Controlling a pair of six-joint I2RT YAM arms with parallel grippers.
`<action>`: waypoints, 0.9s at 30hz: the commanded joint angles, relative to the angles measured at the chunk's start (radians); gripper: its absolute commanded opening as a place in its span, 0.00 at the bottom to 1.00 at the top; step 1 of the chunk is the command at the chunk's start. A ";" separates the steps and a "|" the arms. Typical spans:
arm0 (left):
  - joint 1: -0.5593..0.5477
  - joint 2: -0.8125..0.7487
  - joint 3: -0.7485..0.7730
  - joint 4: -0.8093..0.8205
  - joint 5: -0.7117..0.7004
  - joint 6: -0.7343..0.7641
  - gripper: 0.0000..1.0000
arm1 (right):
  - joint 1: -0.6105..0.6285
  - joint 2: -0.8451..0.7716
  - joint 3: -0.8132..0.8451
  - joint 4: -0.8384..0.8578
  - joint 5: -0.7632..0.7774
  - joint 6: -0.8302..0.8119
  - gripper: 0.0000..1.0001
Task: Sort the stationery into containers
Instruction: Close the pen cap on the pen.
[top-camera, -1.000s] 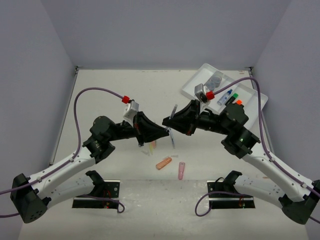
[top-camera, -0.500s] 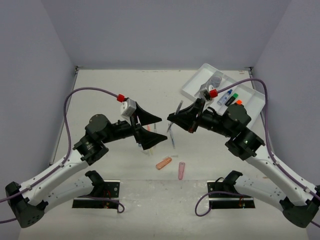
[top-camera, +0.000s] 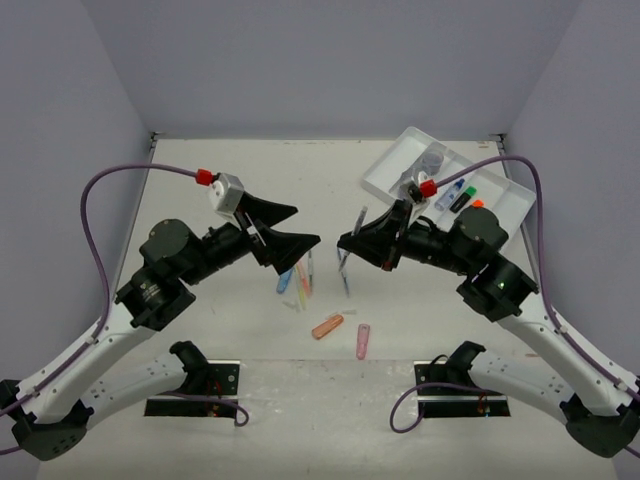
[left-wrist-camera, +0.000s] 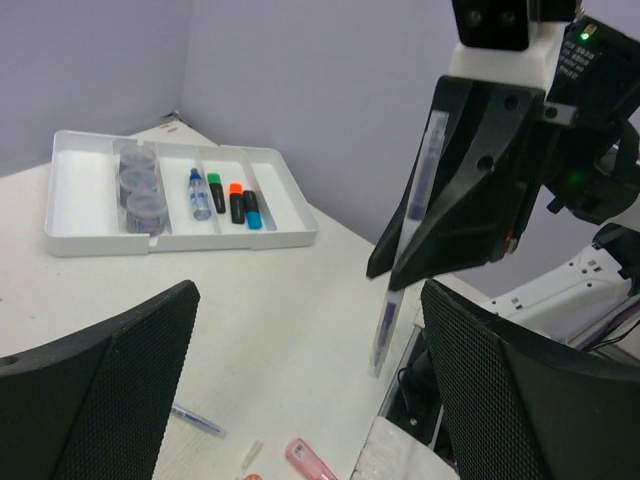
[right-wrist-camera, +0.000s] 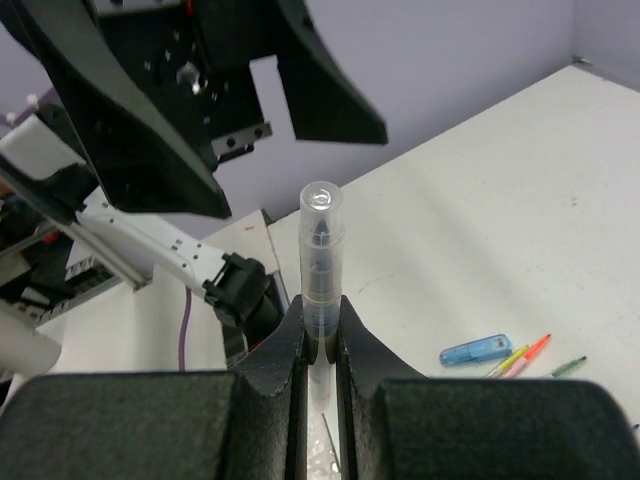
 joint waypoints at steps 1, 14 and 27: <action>-0.002 0.075 0.124 0.061 0.088 0.022 0.96 | 0.002 0.050 0.058 -0.104 -0.129 -0.093 0.00; -0.002 0.256 0.179 0.215 0.299 0.065 0.69 | 0.042 0.131 0.092 -0.269 -0.175 -0.229 0.00; -0.003 0.291 0.098 0.254 0.360 0.019 0.00 | 0.052 0.099 0.093 -0.238 -0.085 -0.226 0.00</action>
